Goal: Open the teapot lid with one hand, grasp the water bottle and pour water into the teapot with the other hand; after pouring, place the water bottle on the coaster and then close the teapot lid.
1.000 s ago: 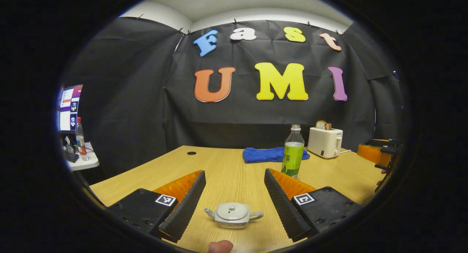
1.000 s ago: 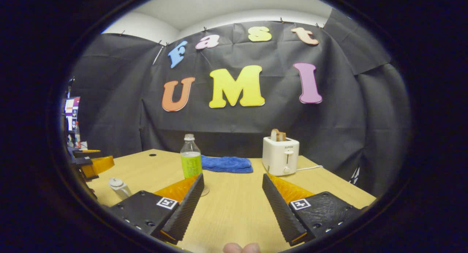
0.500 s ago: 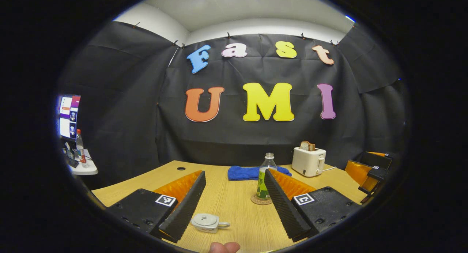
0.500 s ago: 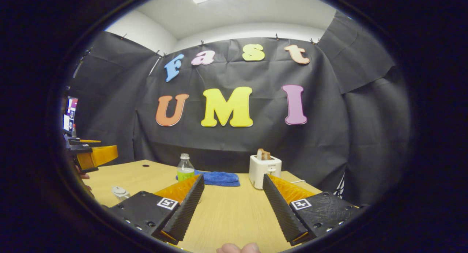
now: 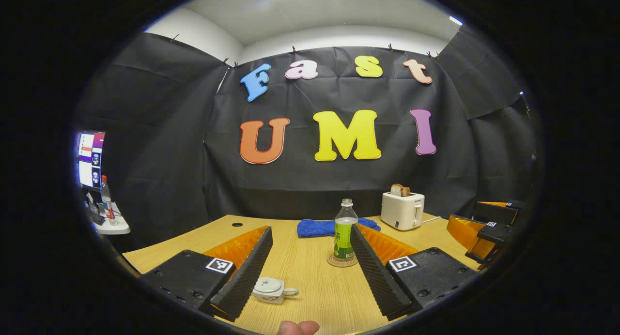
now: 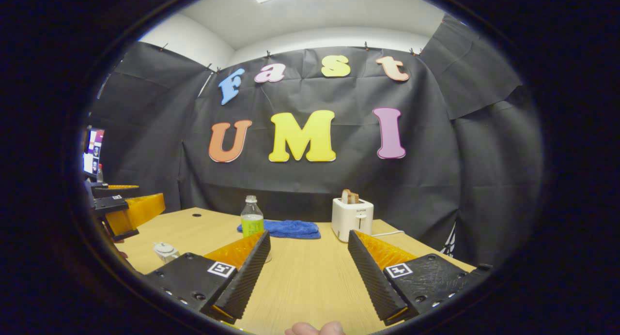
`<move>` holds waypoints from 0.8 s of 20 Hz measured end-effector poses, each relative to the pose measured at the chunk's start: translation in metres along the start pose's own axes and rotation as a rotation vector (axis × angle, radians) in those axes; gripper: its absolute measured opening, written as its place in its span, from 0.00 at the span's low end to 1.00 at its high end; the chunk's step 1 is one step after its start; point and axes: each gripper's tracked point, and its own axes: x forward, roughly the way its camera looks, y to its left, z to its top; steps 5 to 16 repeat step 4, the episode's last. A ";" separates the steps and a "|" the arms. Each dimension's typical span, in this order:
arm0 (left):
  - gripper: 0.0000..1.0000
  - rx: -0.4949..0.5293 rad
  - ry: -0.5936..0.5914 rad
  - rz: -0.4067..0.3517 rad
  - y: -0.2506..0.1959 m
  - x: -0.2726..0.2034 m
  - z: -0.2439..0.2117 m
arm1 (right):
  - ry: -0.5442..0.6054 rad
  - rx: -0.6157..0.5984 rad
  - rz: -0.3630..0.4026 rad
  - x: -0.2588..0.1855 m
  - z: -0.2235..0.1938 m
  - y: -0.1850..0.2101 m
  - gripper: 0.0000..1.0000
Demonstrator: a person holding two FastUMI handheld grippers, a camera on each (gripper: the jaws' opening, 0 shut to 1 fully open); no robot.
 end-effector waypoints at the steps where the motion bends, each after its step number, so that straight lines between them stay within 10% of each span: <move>1: 1.00 0.002 -0.005 0.008 0.004 -0.003 0.001 | -0.003 0.001 -0.002 0.000 0.002 0.002 0.96; 16: 1.00 -0.013 -0.002 0.020 0.008 -0.003 0.000 | -0.020 -0.006 0.000 -0.001 0.008 0.006 0.96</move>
